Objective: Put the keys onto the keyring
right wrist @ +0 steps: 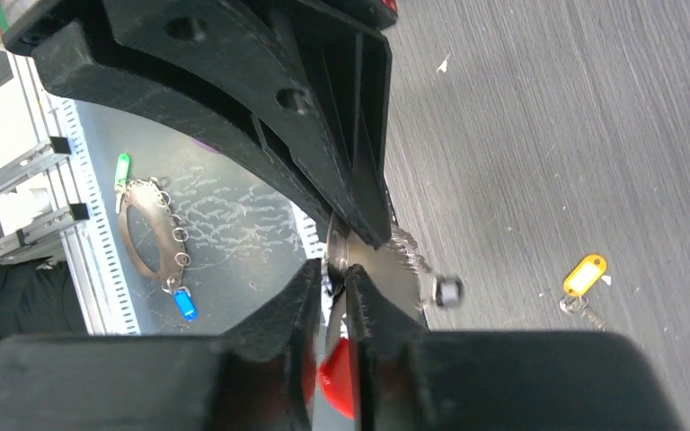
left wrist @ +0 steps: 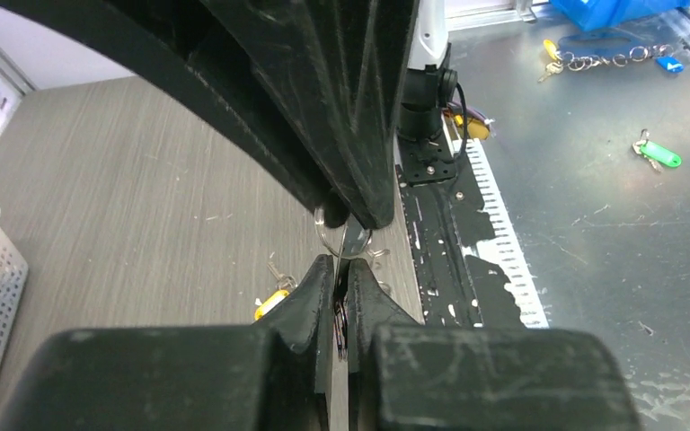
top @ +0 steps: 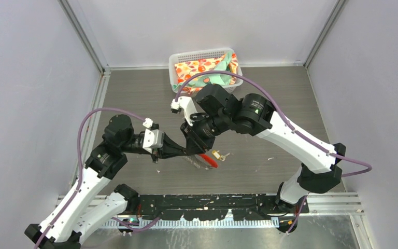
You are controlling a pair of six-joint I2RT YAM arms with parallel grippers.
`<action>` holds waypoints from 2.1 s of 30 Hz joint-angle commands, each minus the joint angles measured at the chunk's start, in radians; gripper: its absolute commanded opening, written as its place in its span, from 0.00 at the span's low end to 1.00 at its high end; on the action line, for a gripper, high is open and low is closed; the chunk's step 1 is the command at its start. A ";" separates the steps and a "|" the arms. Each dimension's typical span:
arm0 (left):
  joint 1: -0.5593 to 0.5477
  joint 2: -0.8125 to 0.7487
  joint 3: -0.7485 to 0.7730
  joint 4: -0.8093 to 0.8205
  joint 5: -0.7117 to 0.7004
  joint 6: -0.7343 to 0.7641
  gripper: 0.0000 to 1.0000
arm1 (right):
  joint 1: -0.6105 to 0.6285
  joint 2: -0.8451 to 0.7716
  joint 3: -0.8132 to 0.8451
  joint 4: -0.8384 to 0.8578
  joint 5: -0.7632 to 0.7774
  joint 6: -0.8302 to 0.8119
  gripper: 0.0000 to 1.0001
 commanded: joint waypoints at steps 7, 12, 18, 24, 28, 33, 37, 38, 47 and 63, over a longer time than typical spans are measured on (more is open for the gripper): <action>0.002 0.003 0.029 0.152 -0.064 -0.306 0.00 | 0.002 -0.163 -0.161 0.284 0.029 0.038 0.32; 0.002 -0.015 0.010 0.186 -0.080 -0.373 0.00 | 0.001 -0.323 -0.297 0.460 0.082 0.051 0.45; 0.002 0.002 0.042 0.214 -0.026 -0.433 0.00 | 0.002 -0.521 -0.475 0.573 0.057 -0.171 0.65; 0.002 0.047 0.053 0.265 0.045 -0.561 0.00 | 0.003 -0.558 -0.513 0.582 0.062 -0.456 0.75; 0.002 0.087 0.059 0.268 0.074 -0.611 0.00 | 0.025 -0.476 -0.441 0.506 0.092 -0.602 0.75; 0.002 0.103 0.071 0.244 0.108 -0.620 0.00 | 0.112 -0.434 -0.402 0.447 0.191 -0.779 0.77; 0.002 0.119 0.081 0.249 0.148 -0.632 0.00 | 0.189 -0.375 -0.317 0.340 0.283 -0.862 0.74; 0.002 0.124 0.084 0.251 0.156 -0.639 0.00 | 0.199 -0.373 -0.321 0.332 0.294 -0.877 0.73; 0.002 0.148 0.104 0.254 0.232 -0.671 0.00 | 0.279 -0.346 -0.326 0.302 0.454 -0.948 0.65; 0.002 0.139 0.090 0.212 0.242 -0.620 0.00 | 0.312 -0.278 -0.288 0.338 0.506 -0.977 0.54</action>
